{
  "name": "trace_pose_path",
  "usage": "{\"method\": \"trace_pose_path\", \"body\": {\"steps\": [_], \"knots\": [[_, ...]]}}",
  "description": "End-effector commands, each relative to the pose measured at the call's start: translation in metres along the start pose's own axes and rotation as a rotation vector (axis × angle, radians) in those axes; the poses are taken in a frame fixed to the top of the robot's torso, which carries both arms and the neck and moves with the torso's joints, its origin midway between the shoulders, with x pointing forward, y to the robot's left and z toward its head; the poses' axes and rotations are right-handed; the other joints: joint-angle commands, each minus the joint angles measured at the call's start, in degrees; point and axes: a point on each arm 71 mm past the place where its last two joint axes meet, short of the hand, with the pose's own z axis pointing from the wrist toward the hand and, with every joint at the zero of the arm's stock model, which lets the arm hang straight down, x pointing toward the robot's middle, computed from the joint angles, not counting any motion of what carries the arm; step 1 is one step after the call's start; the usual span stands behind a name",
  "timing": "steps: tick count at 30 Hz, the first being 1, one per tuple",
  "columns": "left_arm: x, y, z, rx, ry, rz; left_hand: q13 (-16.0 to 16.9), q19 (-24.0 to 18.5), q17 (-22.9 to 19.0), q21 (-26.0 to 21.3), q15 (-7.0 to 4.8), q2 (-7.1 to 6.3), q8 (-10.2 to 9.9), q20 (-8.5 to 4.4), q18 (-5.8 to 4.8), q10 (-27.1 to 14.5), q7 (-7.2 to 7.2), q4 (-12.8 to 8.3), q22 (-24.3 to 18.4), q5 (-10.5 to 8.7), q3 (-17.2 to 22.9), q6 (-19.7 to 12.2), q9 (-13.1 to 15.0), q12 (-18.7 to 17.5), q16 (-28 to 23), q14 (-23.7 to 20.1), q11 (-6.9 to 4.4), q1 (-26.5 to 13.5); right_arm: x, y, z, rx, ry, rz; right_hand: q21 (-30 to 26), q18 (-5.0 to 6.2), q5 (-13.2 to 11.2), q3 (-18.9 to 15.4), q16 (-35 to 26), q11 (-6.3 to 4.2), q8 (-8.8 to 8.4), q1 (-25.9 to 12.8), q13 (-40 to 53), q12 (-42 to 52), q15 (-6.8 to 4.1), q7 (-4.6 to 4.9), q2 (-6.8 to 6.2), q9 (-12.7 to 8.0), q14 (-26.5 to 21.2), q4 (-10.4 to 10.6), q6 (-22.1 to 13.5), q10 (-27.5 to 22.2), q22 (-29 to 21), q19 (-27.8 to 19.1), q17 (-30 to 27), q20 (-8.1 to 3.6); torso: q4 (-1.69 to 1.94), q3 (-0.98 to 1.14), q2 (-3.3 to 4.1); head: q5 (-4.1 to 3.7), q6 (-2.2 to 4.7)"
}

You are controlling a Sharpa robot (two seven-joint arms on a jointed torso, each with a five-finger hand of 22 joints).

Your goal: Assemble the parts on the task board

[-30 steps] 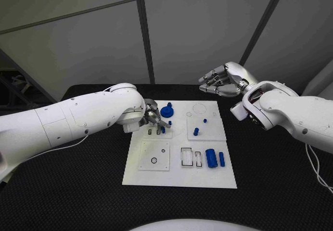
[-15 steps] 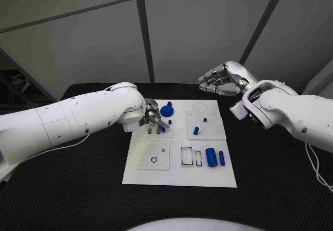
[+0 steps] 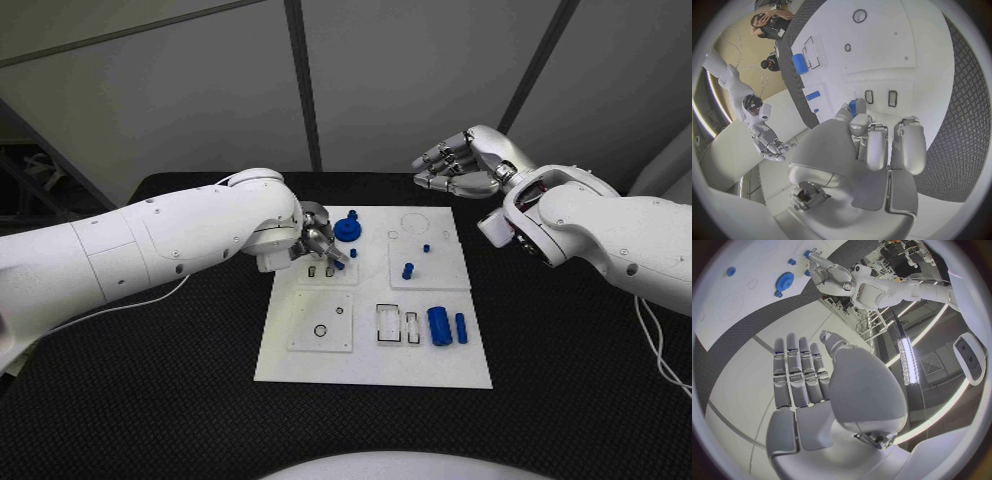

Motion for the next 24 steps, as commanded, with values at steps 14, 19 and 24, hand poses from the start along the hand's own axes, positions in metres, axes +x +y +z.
{"method": "trace_pose_path", "body": {"steps": [14,19,24], "knots": [[0.001,0.017,-0.012,0.044,-0.016,-0.14,-4.3,-0.3,5.9,-1.0,-0.19,-13.44,2.7,0.14,0.21,-0.4,0.25,-8.2,0.3,1.81,39.0,-0.4,5.2,-4.4,-0.3,3.4,0.09,-12.0,-0.001,-0.001,0.001,0.006,0.006,0.003,-0.6,0.69,0.9,-0.2,-0.6,0.44,-0.41,-0.1,-0.3,-0.2,0.4,0.54,-0.47,0.0,0.0,-0.1,-0.2,0.0,-0.3,0.2,-0.2,0.48,0.19,-0.01,-0.08,0.47,-0.02],[0.001,0.021,-0.017,0.052,-0.036,-0.164,-4.2,-0.2,5.9,-1.0,-0.28,-14.91,3.6,0.0,0.19,0.3,0.05,-10.3,0.6,5.42,42.3,-0.1,6.3,-4.2,-0.3,3.4,-0.1,-14.9,-0.001,-0.002,0.002,0.008,0.007,0.003,-0.6,0.69,1.0,-0.2,-0.6,0.47,-0.45,-0.1,-0.3,-0.2,0.42,0.57,-0.51,0.0,0.0,-0.1,-0.2,-0.1,-0.4,0.2,-0.3,0.49,0.15,0.01,-0.03,0.76,-0.02],[0.002,0.025,-0.02,0.054,-0.057,-0.171,-3.8,-0.2,6.0,-1.0,-0.4,-15.62,4.2,-0.09,0.17,1.0,-0.1,-11.9,0.8,8.63,43.8,0.3,7.0,-3.7,-0.3,3.4,-0.26,-16.7,-0.001,-0.003,0.002,0.01,0.007,0.004,-0.7,0.68,1.0,-0.2,-0.7,0.49,-0.47,-0.2,-0.4,-0.3,0.44,0.59,-0.5,0.0,0.0,0.0,-0.3,-0.1,-0.4,0.2,-0.3,0.51,0.07,0.03,-0.07,1.08,-0.1]]}}
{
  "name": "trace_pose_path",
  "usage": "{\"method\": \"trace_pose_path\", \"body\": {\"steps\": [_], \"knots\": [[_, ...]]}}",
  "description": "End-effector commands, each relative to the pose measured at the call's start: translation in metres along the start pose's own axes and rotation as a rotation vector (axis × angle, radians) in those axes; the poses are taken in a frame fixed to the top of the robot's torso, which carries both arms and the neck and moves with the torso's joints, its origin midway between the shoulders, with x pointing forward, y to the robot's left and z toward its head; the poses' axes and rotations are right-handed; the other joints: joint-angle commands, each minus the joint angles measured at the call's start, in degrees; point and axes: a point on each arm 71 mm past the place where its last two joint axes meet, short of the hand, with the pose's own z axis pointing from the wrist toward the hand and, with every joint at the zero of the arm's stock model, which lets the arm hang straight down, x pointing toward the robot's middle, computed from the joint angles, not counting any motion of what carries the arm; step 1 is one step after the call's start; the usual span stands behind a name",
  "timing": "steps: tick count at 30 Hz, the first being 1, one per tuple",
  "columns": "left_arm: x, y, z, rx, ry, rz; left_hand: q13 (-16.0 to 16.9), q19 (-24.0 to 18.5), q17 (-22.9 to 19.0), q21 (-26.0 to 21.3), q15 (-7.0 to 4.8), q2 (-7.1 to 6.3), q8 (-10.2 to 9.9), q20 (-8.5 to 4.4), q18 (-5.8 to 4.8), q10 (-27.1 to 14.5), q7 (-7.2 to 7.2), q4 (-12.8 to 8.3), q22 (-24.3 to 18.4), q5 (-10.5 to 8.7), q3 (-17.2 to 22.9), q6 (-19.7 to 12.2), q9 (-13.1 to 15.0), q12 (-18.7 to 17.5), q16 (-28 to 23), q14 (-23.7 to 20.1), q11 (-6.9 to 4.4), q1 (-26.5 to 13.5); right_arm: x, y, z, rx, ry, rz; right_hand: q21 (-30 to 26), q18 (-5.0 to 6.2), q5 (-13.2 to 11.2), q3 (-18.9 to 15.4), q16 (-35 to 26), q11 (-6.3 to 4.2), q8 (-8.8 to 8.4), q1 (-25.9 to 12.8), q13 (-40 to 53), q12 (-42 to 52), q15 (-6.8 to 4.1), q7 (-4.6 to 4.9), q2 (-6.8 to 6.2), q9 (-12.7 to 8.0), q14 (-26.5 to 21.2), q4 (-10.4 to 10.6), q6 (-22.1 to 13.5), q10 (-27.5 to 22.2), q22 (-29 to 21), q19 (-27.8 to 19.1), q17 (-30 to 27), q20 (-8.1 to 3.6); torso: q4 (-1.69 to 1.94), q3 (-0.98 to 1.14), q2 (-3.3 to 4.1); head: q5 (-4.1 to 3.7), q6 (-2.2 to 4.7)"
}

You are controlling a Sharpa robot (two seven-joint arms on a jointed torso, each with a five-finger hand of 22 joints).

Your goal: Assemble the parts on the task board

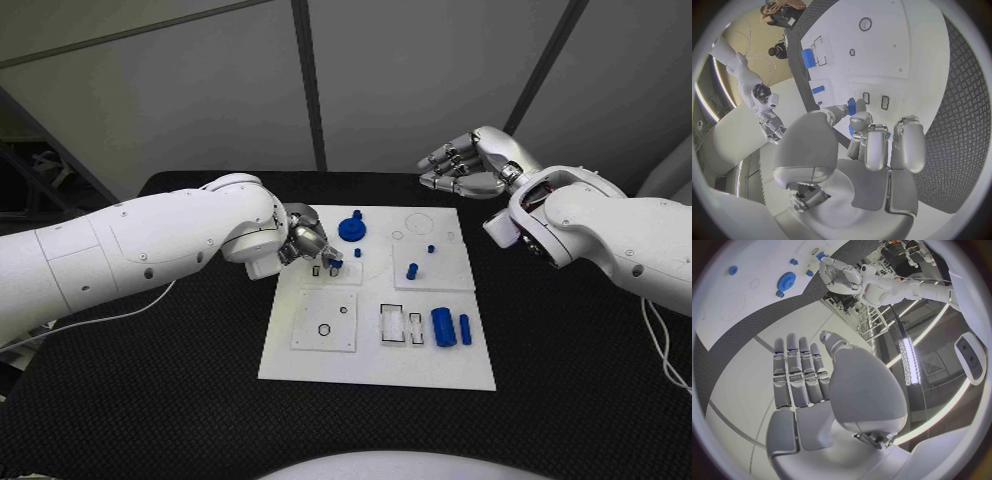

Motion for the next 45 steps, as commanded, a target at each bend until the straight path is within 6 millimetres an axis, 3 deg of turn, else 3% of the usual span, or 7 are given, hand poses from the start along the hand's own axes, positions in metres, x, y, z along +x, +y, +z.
{"method": "trace_pose_path", "body": {"steps": [1,10,45], "knots": [[0.0,-0.001,-0.002,0.024,-0.038,-0.029,0.4,0.2,6.0,0.0,-0.44,-0.15,0.5,-0.21,0.16,0.8,-0.03,-10.4,0.2,2.13,10.7,0.6,0.3,0.6,-0.3,3.4,-0.1,-1.2,0.0,0.001,0.001,-0.002,0.006,0.006,-0.2,0.68,0.2,-0.2,-0.2,0.5,-0.23,-0.2,-0.1,-0.3,0.44,0.38,-0.5,0.0,0.0,0.0,0.0,-0.1,-0.1,0.0,0.0,0.32,-0.06,0.05,0.0,0.18,-0.09],[0.008,0.002,-0.001,-0.001,-0.088,0.03,0.5,0.5,6.1,0.3,-0.61,-0.4,0.9,-0.35,0.06,1.4,-0.28,-11.5,0.8,4.0,11.4,1.0,0.8,0.8,-0.3,3.5,-0.34,-2.4,-0.001,0.0,0.001,0.0,0.005,0.006,-0.3,0.68,0.3,-0.2,-0.3,0.52,-0.25,-0.3,-0.1,-0.3,0.46,0.4,-0.51,0.0,0.0,0.0,-0.1,-0.1,-0.1,0.0,-0.1,0.34,-0.15,0.0,0.1,0.51,-0.13],[0.02,0.001,0.004,-0.049,-0.115,0.147,0.6,1.0,6.1,0.9,-0.81,-0.53,1.7,-0.55,-0.14,2.1,-0.52,-12.8,1.8,5.8,12.8,1.4,1.5,1.2,-0.3,3.5,-0.59,-3.9,-0.001,0.0,0.0,-0.002,0.005,0.005,-0.4,0.68,0.3,-0.3,-0.3,0.54,-0.29,-0.3,-0.2,-0.3,0.48,0.42,-0.54,0.0,0.0,0.0,-0.1,-0.1,-0.2,0.1,-0.1,0.36,-0.23,-0.01,0.13,0.65,-0.52]]}}
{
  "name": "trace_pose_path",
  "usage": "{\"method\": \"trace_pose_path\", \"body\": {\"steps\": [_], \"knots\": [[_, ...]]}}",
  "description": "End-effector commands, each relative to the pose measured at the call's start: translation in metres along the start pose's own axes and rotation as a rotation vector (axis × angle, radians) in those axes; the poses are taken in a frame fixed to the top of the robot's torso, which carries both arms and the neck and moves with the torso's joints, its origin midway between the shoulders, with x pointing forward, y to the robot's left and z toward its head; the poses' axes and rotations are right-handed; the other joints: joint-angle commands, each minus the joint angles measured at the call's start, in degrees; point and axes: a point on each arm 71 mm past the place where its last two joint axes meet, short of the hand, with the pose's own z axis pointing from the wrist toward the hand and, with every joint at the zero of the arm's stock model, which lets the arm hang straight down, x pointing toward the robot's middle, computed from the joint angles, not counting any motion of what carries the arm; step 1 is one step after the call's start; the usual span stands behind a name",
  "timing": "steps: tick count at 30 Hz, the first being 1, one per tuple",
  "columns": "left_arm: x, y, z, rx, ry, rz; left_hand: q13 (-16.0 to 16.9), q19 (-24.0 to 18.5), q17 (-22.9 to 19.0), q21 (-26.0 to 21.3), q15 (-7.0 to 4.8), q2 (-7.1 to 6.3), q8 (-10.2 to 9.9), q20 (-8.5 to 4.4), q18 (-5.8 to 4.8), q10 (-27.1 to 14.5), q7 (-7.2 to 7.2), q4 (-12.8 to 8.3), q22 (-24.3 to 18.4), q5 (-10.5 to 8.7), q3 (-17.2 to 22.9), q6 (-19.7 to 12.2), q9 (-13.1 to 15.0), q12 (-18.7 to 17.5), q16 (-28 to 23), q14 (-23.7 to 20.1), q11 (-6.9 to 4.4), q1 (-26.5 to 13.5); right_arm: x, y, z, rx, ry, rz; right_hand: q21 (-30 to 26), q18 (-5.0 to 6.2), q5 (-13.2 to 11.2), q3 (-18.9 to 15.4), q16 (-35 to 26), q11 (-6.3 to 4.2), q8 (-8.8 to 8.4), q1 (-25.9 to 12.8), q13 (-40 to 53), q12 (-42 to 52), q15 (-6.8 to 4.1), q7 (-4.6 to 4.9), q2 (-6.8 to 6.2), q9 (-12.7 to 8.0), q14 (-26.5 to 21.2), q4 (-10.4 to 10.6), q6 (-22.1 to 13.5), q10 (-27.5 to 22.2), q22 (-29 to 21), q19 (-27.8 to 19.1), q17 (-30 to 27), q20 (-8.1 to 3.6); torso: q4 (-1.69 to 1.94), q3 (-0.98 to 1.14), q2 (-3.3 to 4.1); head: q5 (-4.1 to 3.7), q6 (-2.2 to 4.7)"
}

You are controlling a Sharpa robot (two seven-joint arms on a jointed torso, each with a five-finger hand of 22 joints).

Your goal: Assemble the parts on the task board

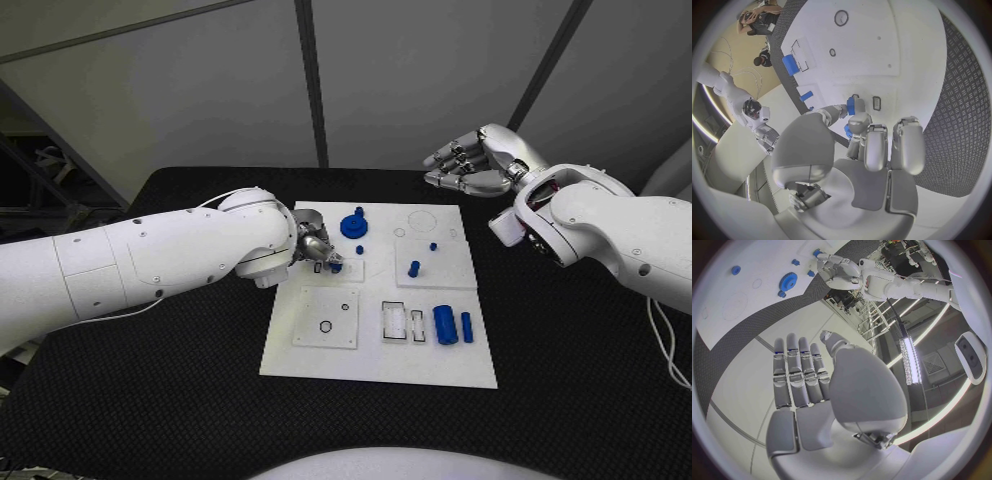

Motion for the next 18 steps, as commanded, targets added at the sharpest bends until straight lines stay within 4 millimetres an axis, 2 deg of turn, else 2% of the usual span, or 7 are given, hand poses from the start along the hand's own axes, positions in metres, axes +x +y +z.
{"method": "trace_pose_path", "body": {"steps": [1,13,18], "knots": [[0.0007,0.0004,-0.0003,-0.015,0.011,0.026,0.1,0.4,6.1,0.2,-0.4,0.35,0.3,0.06,-0.15,0.4,-0.06,-10.8,1.6,0.55,10.8,0.3,0.2,0.2,-0.3,3.5,-0.14,-0.4,-0.0004,0.0014,0.0004,-0.007,0.004,0.004,-0.2,0.68,0.3,-0.3,-0.3,0.34,-0.29,-0.1,-0.1,-0.3,0.48,0.42,-0.3,0.0,0.0,0.0,-0.1,0.1,-0.1,0.1,-0.1,0.37,0.02,0.0,0.0,0.04,-0.05],[0.0016,0.0011,-0.0002,-0.025,0.024,0.051,0.1,0.4,6.1,0.3,-0.41,0.35,0.3,0.05,-0.17,0.4,-0.07,-11.0,1.7,0.82,11.0,0.3,0.2,0.2,-0.3,3.5,-0.16,-0.6,-0.0003,0.0015,0.0003,-0.008,0.005,0.004,-0.2,0.68,0.4,-0.3,-0.4,0.35,-0.3,-0.1,-0.1,-0.3,0.49,0.43,-0.3,0.0,0.0,0.1,-0.1,0.1,-0.1,0.1,-0.1,0.38,-0.01,0.03,0.01,0.07,-0.12],[0.0023,0.0013,-0.0007,-0.026,0.031,0.057,0.2,0.5,6.2,0.4,-0.45,0.23,0.6,0.01,-0.2,0.6,-0.13,-11.5,1.9,1.84,11.4,0.4,0.4,0.4,-0.3,3.5,-0.21,-1.1,-0.0004,0.0014,0.0003,-0.007,0.005,0.004,-0.2,0.68,0.4,-0.3,-0.4,0.35,-0.3,-0.1,-0.1,-0.3,0.49,0.43,-0.3,0.0,0.0,0.1,-0.1,0.1,-0.1,0.1,-0.1,0.38,0.02,-0.01,-0.03,0.04,-0.13]]}}
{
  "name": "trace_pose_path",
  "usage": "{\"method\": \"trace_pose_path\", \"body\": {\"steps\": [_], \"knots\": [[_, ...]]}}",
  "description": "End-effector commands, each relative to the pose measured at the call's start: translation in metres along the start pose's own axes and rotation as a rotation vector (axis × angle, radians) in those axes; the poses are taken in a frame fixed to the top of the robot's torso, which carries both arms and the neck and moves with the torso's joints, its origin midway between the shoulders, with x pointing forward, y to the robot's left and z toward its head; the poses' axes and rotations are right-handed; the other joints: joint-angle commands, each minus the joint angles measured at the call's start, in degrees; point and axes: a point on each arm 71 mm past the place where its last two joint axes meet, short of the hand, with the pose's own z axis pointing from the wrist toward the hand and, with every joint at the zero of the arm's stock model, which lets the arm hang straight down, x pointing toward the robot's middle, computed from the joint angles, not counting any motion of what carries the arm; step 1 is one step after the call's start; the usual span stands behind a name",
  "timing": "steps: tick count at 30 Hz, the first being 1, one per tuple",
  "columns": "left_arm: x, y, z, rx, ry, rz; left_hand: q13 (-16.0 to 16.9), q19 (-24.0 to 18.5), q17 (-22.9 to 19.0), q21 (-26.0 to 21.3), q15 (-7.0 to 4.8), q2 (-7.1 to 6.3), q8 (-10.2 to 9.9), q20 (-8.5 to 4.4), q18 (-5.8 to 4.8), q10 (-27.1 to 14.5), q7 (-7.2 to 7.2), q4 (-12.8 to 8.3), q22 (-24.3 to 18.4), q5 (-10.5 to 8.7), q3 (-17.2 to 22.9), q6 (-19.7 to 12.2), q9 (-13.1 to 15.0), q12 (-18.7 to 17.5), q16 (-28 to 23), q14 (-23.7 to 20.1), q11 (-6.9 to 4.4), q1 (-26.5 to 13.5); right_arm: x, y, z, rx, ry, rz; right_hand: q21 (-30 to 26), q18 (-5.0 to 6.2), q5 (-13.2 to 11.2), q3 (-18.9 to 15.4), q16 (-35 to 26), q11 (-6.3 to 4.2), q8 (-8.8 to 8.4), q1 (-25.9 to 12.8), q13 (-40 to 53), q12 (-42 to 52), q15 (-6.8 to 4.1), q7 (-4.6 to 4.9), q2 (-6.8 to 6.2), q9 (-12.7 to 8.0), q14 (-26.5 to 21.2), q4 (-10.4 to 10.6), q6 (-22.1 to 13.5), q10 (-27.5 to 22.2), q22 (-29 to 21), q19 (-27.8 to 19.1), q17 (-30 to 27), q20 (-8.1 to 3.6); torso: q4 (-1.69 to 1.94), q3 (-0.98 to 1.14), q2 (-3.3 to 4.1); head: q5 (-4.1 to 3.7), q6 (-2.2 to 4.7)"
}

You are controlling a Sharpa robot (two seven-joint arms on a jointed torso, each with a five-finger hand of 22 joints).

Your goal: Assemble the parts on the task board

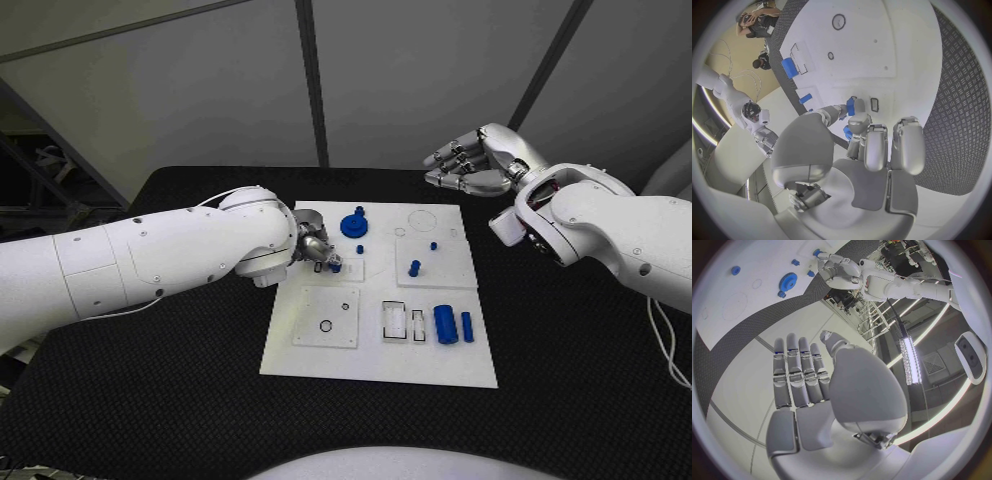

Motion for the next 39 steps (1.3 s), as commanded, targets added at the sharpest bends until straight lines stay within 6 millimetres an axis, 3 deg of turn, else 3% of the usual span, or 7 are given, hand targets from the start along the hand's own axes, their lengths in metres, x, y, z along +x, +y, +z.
{"method": "trace_pose_path", "body": {"steps": [1,6,27,39], "knots": [[0.0022,0.0017,-0.0002,-0.018,0.018,0.03,0.1,0.5,6.2,0.4,-0.46,0.28,0.3,-0.01,-0.21,0.6,-0.15,-11.5,2.0,1.03,11.4,0.4,0.1,0.5,-0.3,3.5,-0.14,-0.4,-0.0005,0.0014,0.0003,-0.007,0.003,0.003,-0.3,0.67,0.4,-0.3,-0.4,0.35,-0.3,-0.1,-0.1,-0.3,0.49,0.43,-0.3,0.0,0.0,0.1,-0.1,0.1,-0.1,0.1,-0.1,0.37,0.0,0.0,-0.03,0.01,-0.05],[0.0016,0.0019,-0.0006,-0.017,0.01,0.028,0.3,0.6,6.2,0.6,-0.52,0.2,0.6,-0.06,-0.27,0.8,-0.23,-12.0,2.3,2.64,11.6,0.5,0.3,0.7,-0.3,3.5,-0.21,-1.1,-0.0004,0.0014,0.0005,-0.008,0.004,0.003,-0.3,0.67,0.4,-0.3,-0.4,0.35,-0.31,-0.1,-0.1,-0.3,0.5,0.43,-0.31,0.0,0.0,0.1,-0.1,0.0,-0.1,0.1,-0.1,0.39,0.04,0.01,-0.02,0.04,-0.07],[0.004,-0.003,0.0011,-0.011,0.028,0.046,1.6,1.0,6.2,1.2,-0.58,-0.07,1.0,-0.12,-0.46,1.8,-0.48,-12.5,3.2,3.94,11.4,1.0,0.5,2.0,-0.3,3.6,-0.41,-2.1,-0.0005,0.0009,0.0008,-0.007,0.003,0.003,-0.4,0.67,0.4,-0.3,-0.5,0.37,-0.33,-0.2,-0.2,-0.3,0.52,0.44,-0.3,0.0,-0.1,0.1,-0.1,0.0,-0.2,0.1,-0.1,0.4,-0.05,0.05,0.01,0.17,-0.16],[0.005,-0.0049,0.0054,-0.027,0.059,0.066,2.5,1.4,6.3,1.6,-0.78,1.37,1.1,-0.25,-0.62,3.2,-1.29,-11.3,3.9,3.72,7.6,2.5,0.3,3.1,-0.2,3.6,-0.86,-4.0,-0.0008,0.0006,0.0006,-0.005,0.003,0.004,-0.4,0.66,0.4,-0.3,-0.5,0.37,-0.34,-0.2,-0.2,-0.3,0.54,0.44,-0.3,0.0,-0.1,0.1,-0.1,0.0,-0.2,0.1,-0.1,0.42,-0.05,0.07,0.02,0.06,-0.31]]}}
